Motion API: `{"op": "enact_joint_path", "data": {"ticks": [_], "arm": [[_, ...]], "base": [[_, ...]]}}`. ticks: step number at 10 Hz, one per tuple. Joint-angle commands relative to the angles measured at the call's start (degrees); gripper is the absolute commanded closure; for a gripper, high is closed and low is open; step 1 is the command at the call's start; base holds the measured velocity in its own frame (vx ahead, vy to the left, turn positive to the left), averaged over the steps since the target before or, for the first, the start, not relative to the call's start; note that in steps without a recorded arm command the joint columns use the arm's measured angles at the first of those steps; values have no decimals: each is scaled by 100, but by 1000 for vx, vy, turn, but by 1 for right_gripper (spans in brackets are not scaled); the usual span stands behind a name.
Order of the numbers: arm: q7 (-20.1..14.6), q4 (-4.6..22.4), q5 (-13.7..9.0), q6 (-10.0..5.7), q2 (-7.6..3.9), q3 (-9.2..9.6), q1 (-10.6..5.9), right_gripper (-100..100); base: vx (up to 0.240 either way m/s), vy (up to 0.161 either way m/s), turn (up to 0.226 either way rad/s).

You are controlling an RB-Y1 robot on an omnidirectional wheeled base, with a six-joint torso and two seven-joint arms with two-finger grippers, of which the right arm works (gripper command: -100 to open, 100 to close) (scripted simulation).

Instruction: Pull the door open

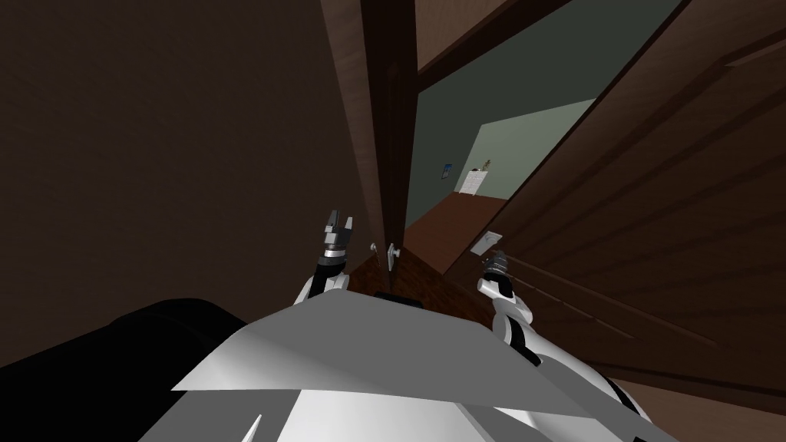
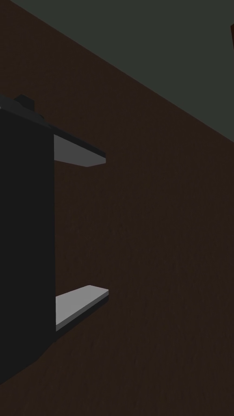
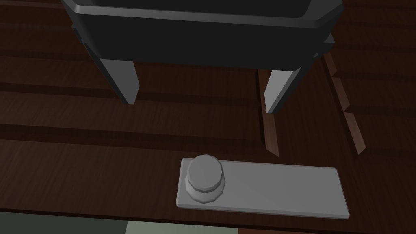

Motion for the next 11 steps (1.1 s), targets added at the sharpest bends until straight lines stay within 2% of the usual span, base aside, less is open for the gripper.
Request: {"op": "enact_joint_path", "data": {"ticks": [1, 7, 9, 10, 11], "arm": [[11, 44, -7, -20, -16, -24, -8, -100], [12, 45, -8, -20, -16, -27, -8, -100], [162, 130, -110, -47, -99, -331, 42, -100], [205, 154, -140, -55, -122, -418, 57, -100], [205, 152, -140, -55, -122, -418, 57, -100]], "base": [[6, -12, 51], [0, -6, 1], [31, -108, 304], [26, -131, 300], [-4, -82, 64]]}}
